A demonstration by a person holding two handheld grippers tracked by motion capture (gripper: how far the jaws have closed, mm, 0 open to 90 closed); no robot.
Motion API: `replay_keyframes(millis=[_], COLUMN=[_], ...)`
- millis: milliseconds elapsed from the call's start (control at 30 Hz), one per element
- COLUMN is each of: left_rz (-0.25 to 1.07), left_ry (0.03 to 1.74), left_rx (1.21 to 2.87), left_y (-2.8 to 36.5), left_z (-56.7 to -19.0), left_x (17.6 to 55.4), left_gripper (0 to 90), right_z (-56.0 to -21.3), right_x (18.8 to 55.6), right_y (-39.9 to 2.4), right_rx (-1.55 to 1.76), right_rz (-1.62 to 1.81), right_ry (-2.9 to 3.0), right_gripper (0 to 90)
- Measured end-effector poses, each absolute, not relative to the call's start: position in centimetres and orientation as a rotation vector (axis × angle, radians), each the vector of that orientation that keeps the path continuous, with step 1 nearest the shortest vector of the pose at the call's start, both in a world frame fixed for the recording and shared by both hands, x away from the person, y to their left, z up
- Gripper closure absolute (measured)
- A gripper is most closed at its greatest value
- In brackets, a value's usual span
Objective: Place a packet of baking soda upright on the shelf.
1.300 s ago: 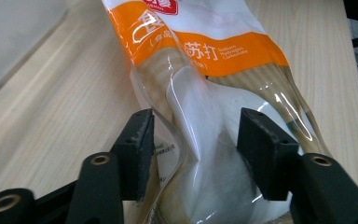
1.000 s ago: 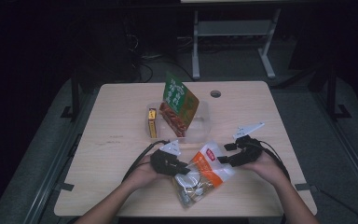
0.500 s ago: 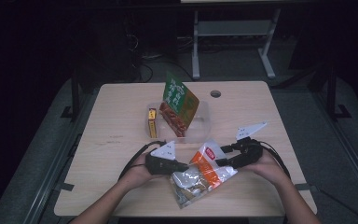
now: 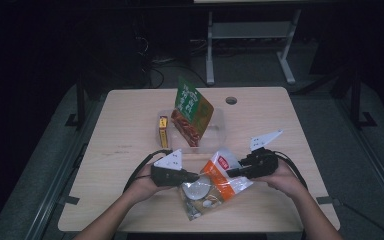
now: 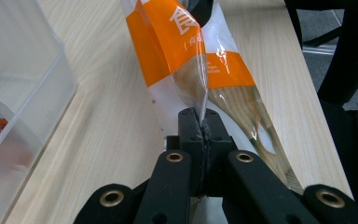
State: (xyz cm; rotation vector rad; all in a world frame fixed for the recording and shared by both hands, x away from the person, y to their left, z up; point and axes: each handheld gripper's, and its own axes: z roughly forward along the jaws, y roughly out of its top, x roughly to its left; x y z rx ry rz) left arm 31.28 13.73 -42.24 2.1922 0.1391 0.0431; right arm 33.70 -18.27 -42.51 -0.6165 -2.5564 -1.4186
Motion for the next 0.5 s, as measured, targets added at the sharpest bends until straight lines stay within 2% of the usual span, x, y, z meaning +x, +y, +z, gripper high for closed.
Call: replay_keyframes(millis=[200, 500], left_rz=[0.043, 0.037], left_ry=[0.136, 0.182], left_rx=[2.182, 2.154], left_y=[13.8, 14.8], left_z=[-42.2, -42.2], left_x=[31.4, 31.7], left_gripper=[89.2, 85.6], right_z=[-42.2, -40.8], right_x=[33.7, 33.4], right_y=[-18.3, -17.9], right_rx=[-0.583, -0.524], right_rz=[-1.424, -1.448], right_ry=[-2.547, -2.533], right_gripper=[89.6, 90.0])
